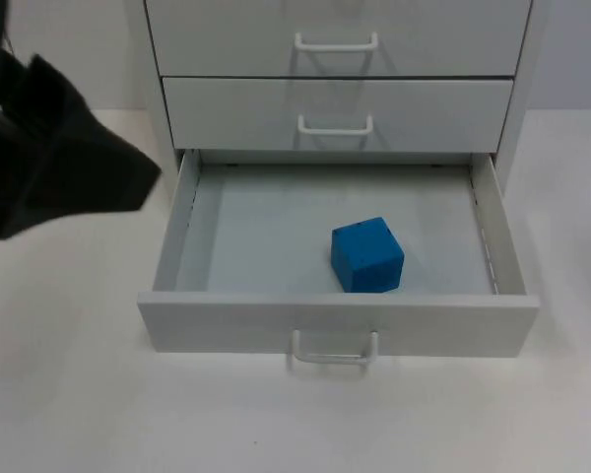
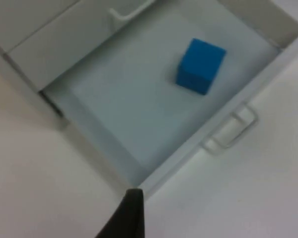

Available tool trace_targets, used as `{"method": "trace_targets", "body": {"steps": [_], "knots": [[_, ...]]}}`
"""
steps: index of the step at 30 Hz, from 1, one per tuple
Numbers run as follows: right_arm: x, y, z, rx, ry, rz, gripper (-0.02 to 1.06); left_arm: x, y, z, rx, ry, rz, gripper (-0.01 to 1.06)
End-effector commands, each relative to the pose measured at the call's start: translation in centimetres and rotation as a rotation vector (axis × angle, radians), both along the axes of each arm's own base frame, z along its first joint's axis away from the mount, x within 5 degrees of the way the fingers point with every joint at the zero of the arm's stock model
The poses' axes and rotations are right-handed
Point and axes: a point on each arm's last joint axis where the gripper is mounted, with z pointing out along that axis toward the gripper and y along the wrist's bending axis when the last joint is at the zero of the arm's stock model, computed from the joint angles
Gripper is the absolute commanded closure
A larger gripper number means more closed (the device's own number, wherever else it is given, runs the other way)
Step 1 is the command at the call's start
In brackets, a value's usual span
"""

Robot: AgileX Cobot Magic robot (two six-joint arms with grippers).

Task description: Open the drawer with the left hand, place the block into the drawer with the right hand, then close the drawer with the left hand.

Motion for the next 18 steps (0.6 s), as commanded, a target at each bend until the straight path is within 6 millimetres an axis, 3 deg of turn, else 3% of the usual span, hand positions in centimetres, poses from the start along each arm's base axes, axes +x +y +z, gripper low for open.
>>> {"method": "trace_targets", "body": {"steps": [1,12,16,17,18], "knots": [[-0.2,-0.9,0.1,-0.01,0.016,-0.013,-0.01,0.4,-1.0,-0.6,-0.032,0.029,-0.061,0.0],[-0.3,-1.3,0.0,-0.017,0.034,-0.022,-0.01,1.8,-3.3,-2.9,-0.058,0.149,-0.167,0.04],[-0.2,-1.3,0.1,-0.017,0.014,-0.025,-0.01,2.3,-4.1,-3.9,-0.063,0.189,-0.2,0.22],[-0.2,-1.3,0.1,-0.015,0.012,-0.026,-0.01,2.4,-4.4,-4.2,-0.065,0.193,-0.228,0.35],[-0.2,-1.3,0.1,-0.015,0.012,-0.026,-0.01,2.4,-4.4,-4.2,-0.065,0.193,-0.228,0.35]]}}
